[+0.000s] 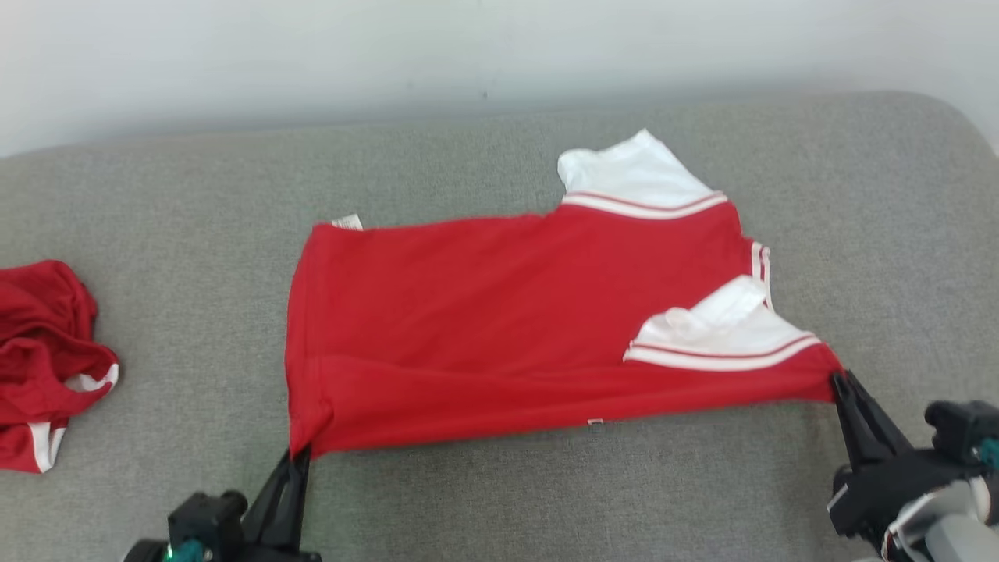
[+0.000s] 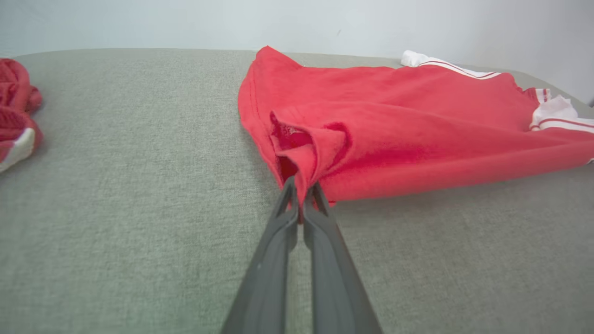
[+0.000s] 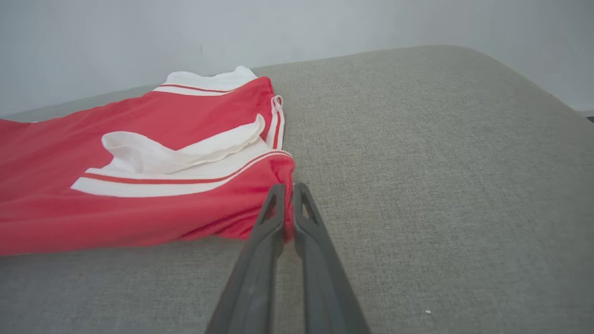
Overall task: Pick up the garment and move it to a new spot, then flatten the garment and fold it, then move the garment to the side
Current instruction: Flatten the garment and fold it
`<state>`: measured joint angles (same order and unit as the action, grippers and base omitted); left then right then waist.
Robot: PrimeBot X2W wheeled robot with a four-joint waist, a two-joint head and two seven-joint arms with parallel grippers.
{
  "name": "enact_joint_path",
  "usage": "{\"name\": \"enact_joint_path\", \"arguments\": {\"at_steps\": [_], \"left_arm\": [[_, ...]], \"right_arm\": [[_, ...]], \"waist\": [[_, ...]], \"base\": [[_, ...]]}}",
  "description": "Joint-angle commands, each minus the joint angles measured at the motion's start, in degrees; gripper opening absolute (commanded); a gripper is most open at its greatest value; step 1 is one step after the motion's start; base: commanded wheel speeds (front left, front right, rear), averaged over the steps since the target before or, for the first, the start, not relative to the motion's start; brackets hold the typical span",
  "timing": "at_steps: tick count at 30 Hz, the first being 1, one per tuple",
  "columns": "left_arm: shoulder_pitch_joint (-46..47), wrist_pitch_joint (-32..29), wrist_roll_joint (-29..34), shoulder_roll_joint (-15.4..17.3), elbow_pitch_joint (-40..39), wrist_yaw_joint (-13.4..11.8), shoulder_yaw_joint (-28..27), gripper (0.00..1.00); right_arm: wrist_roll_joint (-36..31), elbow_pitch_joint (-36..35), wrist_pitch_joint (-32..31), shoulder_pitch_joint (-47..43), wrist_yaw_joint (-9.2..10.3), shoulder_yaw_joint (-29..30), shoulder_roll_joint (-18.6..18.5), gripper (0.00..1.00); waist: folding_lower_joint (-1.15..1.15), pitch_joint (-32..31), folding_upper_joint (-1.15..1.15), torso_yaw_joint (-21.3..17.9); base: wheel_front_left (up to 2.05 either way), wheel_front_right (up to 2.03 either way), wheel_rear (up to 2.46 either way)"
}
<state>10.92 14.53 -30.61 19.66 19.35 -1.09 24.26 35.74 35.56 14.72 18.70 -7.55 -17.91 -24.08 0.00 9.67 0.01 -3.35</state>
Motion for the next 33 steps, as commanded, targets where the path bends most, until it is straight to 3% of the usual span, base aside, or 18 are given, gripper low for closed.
{"name": "enact_joint_path", "arguments": {"at_steps": [1, 6, 14, 15, 16, 17, 18, 25, 33], "left_arm": [[-3.1, -0.4, -0.5, 0.7, -1.9, -1.2, -0.5, 0.0], [-6.9, -0.8, -1.3, 0.6, -4.8, -2.7, -0.5, 0.0], [-11.3, -1.1, -2.0, 0.0, -7.3, -4.5, 0.2, 0.0], [-11.4, -1.0, -2.2, 0.0, -7.1, -4.5, 0.1, 0.03], [-11.5, -0.9, -2.3, 0.2, -6.8, -4.4, 0.0, 0.38], [-11.5, -0.6, -2.4, 0.1, -6.6, -4.3, -0.3, 0.89], [-11.4, -0.4, -2.5, -0.1, -6.6, -4.5, -0.7, 1.0], [-12.4, 0.6, -0.3, -1.2, -10.1, -6.5, -3.5, 1.0], [-13.3, 0.7, 4.6, -3.3, -15.4, -7.3, -9.8, 1.0]], "right_arm": [[0.2, -2.2, 0.2, -3.5, 0.14, 1.3, -0.7, 0.0], [-0.8, -6.8, -1.4, -9.1, 0.14, 3.8, -0.5, 0.0], [-3.3, -15.7, -6.3, -19.4, 0.14, 10.3, 3.2, 0.0], [-3.8, -16.3, -7.0, -20.2, 0.14, 10.9, 3.8, 0.08], [-3.9, -17.1, -7.6, -20.8, 0.14, 11.5, 4.4, 0.49], [-4.3, -17.8, -8.0, -21.2, 0.14, 12.1, 4.9, 1.0], [-4.7, -18.5, -8.5, -21.6, 0.14, 12.5, 5.2, 1.0], [-7.9, -25.2, -9.4, -22.8, 0.14, 14.4, 7.3, 1.0], [-12.1, -31.1, -6.3, -21.3, 0.14, 13.5, 10.4, 1.0]], "waist": [[0.0, -1.6, -0.01, 0.6], [0.0, -2.1, -0.01, 0.7], [0.0, -2.7, -0.01, 1.3], [0.0, -2.8, -0.01, 1.4], [0.0, -2.9, -0.01, 1.5], [0.0, -3.0, -0.01, 1.5], [0.0, -3.2, -0.01, 1.6], [0.0, -4.9, -0.01, 1.6], [0.0, -7.0, -0.01, 1.3]], "base": [[0.0, 0.0, 0.0], [0.0, 0.0, 0.0], [0.0, 0.0, 0.0], [0.0, 0.0, 0.0], [0.0, 0.0, 0.0], [0.0, 0.0, 0.0], [0.0, 0.0, 0.0], [0.0, 0.0, 0.0], [0.0, 0.0, 0.0]]}}
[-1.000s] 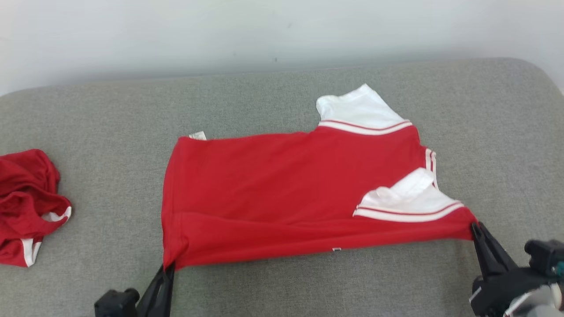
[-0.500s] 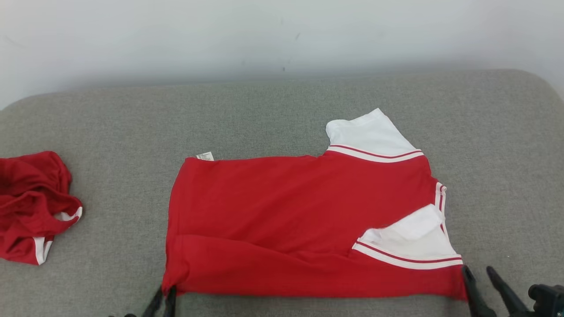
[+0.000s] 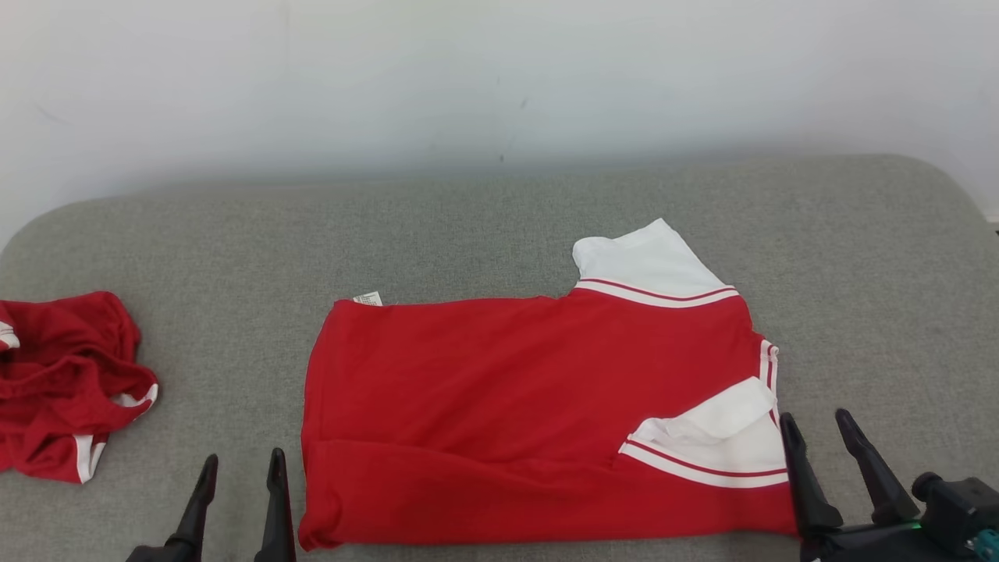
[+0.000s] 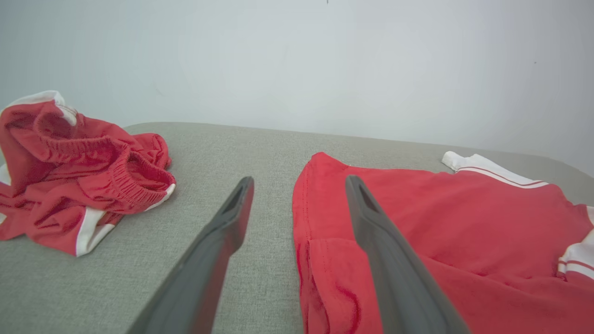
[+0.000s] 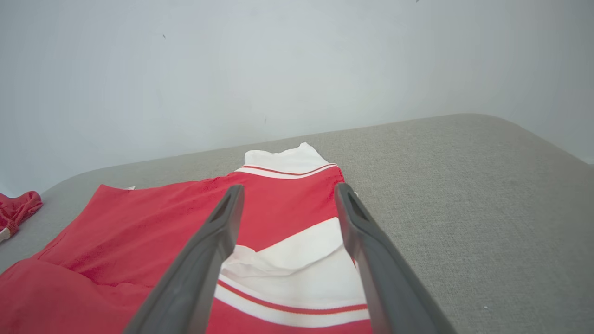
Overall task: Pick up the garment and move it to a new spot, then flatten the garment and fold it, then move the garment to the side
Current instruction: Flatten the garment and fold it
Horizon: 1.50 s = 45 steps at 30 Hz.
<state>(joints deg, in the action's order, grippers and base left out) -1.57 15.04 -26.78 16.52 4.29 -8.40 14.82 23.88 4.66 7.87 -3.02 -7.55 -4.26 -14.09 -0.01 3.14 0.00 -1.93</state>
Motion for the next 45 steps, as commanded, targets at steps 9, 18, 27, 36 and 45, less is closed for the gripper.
{"name": "enact_joint_path", "arguments": {"at_steps": [9, 18, 27, 36, 45], "left_arm": [[0.5, 0.2, 5.4, -1.8, -1.7, 1.4, -4.7, 1.0], [0.2, 0.2, 8.4, -2.1, -0.6, 3.7, -6.4, 1.0], [-1.2, 0.2, 10.4, -3.9, 0.5, 5.5, -8.4, 1.0], [-1.4, 0.2, 11.9, -5.1, 1.5, 7.0, -9.5, 1.0], [-0.6, 0.2, 12.5, -5.7, 2.3, 8.1, -10.5, 1.0]], "right_arm": [[-3.1, -0.1, 3.6, 3.2, 0.14, -1.8, 3.0, 1.0], [-6.3, 1.9, 5.2, 4.7, 0.14, -2.0, 4.4, 1.0], [-7.4, 3.5, 6.0, 3.8, 0.14, -1.4, 5.5, 1.0], [-7.5, 4.3, 6.2, 3.7, 0.14, -1.9, 5.7, 1.0], [-7.6, 4.4, 6.1, 4.0, 0.14, -2.2, 5.8, 1.0]], "waist": [[0.01, -1.7, 0.0, -0.2], [0.01, -2.2, 0.0, -0.1], [0.01, -2.4, 0.0, 0.5], [0.01, -2.8, 0.0, 0.8], [0.01, -2.2, 0.0, 0.8]], "base": [[0.0, 0.0, 0.0], [0.0, 0.0, 0.0], [0.0, 0.0, 0.0], [0.0, 0.0, 0.0], [0.0, 0.0, 0.0]]}}
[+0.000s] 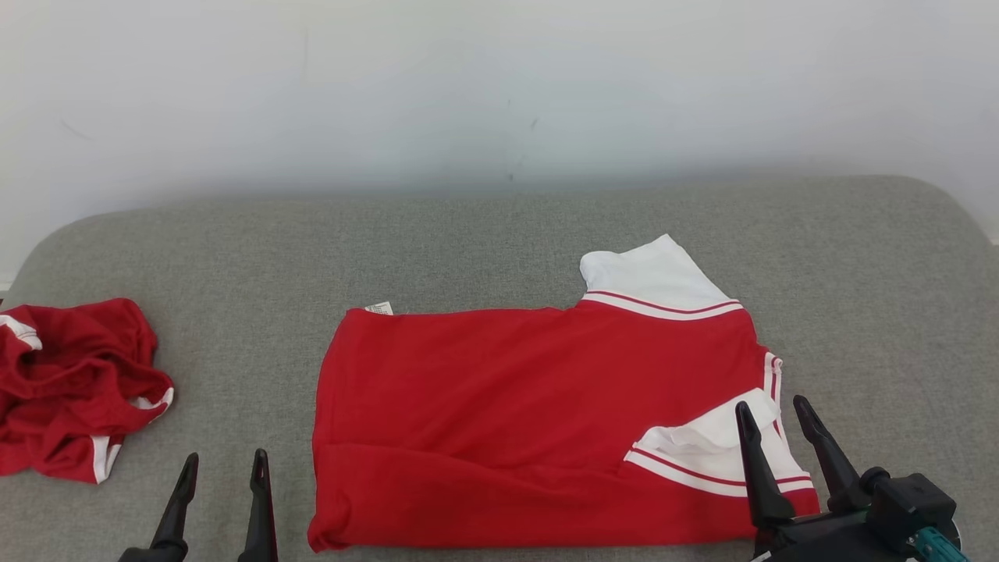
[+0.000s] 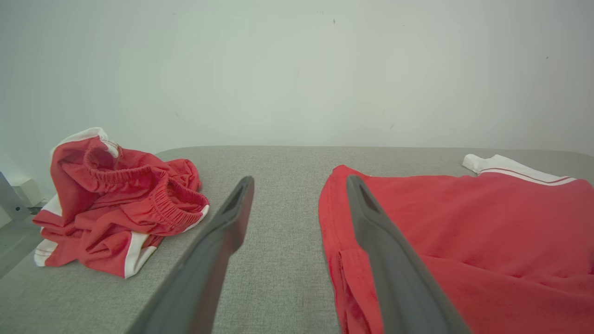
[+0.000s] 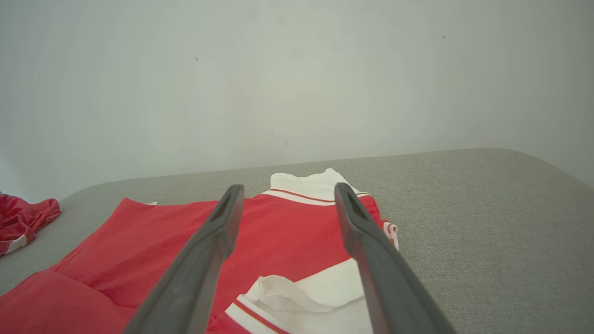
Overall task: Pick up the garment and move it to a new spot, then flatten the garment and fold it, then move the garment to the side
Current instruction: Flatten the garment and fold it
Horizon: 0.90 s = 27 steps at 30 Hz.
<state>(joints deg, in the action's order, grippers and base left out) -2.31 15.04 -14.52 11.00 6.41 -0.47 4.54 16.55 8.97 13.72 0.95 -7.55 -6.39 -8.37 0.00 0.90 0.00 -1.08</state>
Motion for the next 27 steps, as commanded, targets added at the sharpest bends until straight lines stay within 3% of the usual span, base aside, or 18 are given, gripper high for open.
{"name": "enact_joint_path", "arguments": {"at_steps": [1, 13, 19, 27], "left_arm": [[0.2, 0.2, 0.3, -0.3, 0.2, 0.3, -0.3, 1.0], [1.6, 0.2, -0.1, -1.3, 1.1, 1.2, -1.7, 1.0], [6.9, -0.6, -0.1, 1.0, 2.9, 2.9, -1.4, 1.0], [19.4, -6.2, -2.6, 4.7, 6.2, 5.9, -1.1, 1.0]], "right_arm": [[-0.3, 0.1, 0.3, 0.1, 0.14, 0.0, 0.0, 1.0], [0.0, 0.6, 0.4, 0.8, 0.14, 0.2, 0.2, 1.0], [-0.1, 1.8, -0.2, 5.1, 0.14, -0.1, -0.9, 1.0], [-0.6, 7.0, -4.7, 18.5, 0.14, -0.3, -4.4, 1.0]], "waist": [[0.0, 0.1, 0.0, 0.0], [0.0, 0.5, 0.0, 0.0], [0.0, 1.8, 0.0, 0.2], [0.0, 7.2, 0.0, -0.2]], "base": [[0.0, 0.0, 0.0], [0.0, 0.0, 0.0], [0.0, 0.0, 0.0], [0.0, 0.0, 0.0]]}}
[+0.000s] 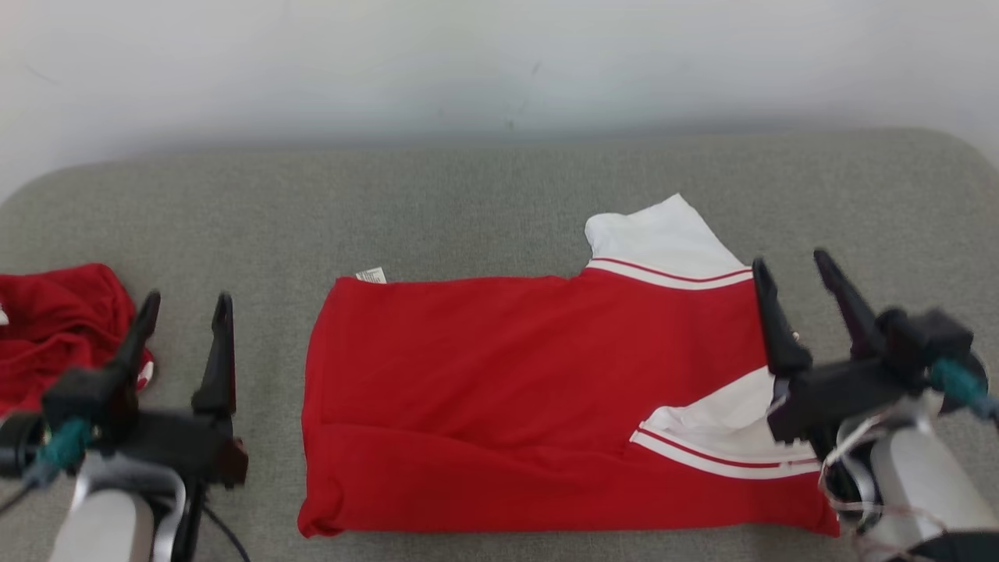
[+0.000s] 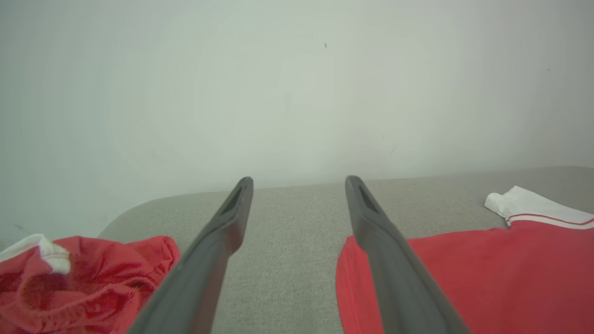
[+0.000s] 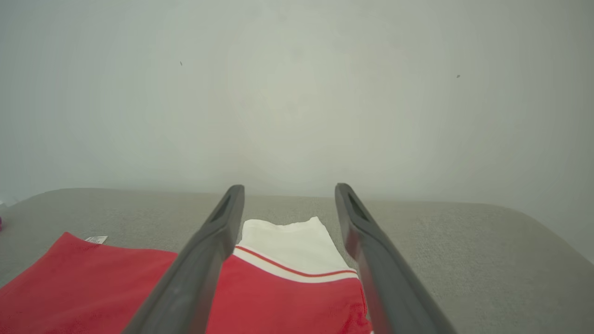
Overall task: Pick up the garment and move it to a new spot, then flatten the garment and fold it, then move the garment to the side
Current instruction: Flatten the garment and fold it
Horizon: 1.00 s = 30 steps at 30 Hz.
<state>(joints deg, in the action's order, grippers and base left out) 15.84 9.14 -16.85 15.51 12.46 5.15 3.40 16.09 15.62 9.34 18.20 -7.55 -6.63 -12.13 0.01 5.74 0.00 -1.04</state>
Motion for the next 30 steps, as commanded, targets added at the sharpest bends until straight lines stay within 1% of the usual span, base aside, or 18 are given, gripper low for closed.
{"name": "enact_joint_path", "arguments": {"at_steps": [1, 6, 10, 13, 15, 19, 22, 24, 25, 26, 28, 30], "left_arm": [[3.1, -1.3, -0.6, 0.8, 0.7, 0.5, 0.4, 1.0], [12.0, -7.1, -3.8, 2.9, 3.9, 1.9, 2.6, 1.0], [18.0, -12.3, -7.1, 4.8, 6.8, 2.3, 5.5, 1.0], [21.3, -16.3, -10.2, 6.4, 8.4, 2.3, 9.0, 1.0], [22.9, -18.7, -12.1, 7.7, 8.8, 2.3, 11.7, 1.0], [25.0, -22.9, -16.9, 9.2, 9.4, 2.3, 15.8, 1.0], [26.0, -25.6, -19.4, 10.1, 9.9, 2.3, 18.8, 1.0], [26.9, -27.3, -21.1, 10.5, 10.3, 2.3, 20.3, 1.0], [26.9, -27.3, -21.1, 10.5, 10.3, 2.3, 20.3, 1.0], [27.7, -28.5, -22.2, 10.9, 10.4, 2.3, 21.7, 1.0], [28.5, -29.5, -23.9, 10.8, 10.4, 2.3, 22.9, 1.0], [29.1, -30.0, -24.1, 11.0, 10.5, 2.3, 23.5, 1.0]], "right_arm": [[-0.1, 1.5, -1.2, 3.2, 0.14, -0.3, -1.2, 1.0], [0.8, 6.8, -3.9, 12.9, 0.14, -2.1, -3.8, 1.0], [1.8, 11.9, -5.8, 20.3, 0.14, -4.0, -5.6, 1.0], [2.6, 15.9, -6.9, 24.6, 0.14, -6.1, -6.4, 1.0], [3.3, 18.6, -7.7, 27.3, 0.14, -7.5, -6.8, 1.0], [4.3, 23.3, -8.3, 31.6, 0.14, -10.4, -7.2, 1.0], [5.4, 26.7, -8.8, 34.3, 0.14, -12.9, -7.3, 1.0], [6.6, 29.1, -9.4, 36.2, 0.14, -14.4, -7.2, 1.0], [6.6, 29.1, -9.4, 36.2, 0.14, -14.4, -7.2, 1.0], [7.4, 31.2, -10.1, 37.9, 0.14, -15.9, -7.2, 1.0], [8.2, 33.3, -11.0, 39.7, 0.14, -17.2, -7.1, 1.0], [8.5, 34.2, -11.4, 40.7, 0.14, -17.9, -7.2, 1.0]], "waist": [[-0.01, 3.4, 0.0, -0.4], [-0.01, 8.0, 0.0, -0.7], [-0.01, 10.9, 0.0, -0.9], [-0.01, 12.4, 0.0, -1.1], [-0.01, 13.3, 0.0, -1.1], [-0.01, 14.6, 0.0, -1.0], [-0.01, 15.4, 0.0, -0.7], [-0.01, 15.9, 0.0, -0.6], [-0.01, 15.9, 0.0, -0.6], [-0.01, 16.5, 0.0, -0.5], [-0.01, 17.0, 0.0, -0.3], [-0.01, 17.3, 0.0, -0.2]], "base": [[0.0, 0.0, 0.0], [0.0, 0.0, 0.0], [0.0, 0.0, 0.0], [0.0, 0.0, 0.0], [0.0, 0.0, 0.0], [0.0, 0.0, 0.0], [0.0, 0.0, 0.0], [0.0, 0.0, 0.0], [0.0, 0.0, 0.0], [0.0, 0.0, 0.0], [0.0, 0.0, 0.0], [0.0, 0.0, 0.0]]}}
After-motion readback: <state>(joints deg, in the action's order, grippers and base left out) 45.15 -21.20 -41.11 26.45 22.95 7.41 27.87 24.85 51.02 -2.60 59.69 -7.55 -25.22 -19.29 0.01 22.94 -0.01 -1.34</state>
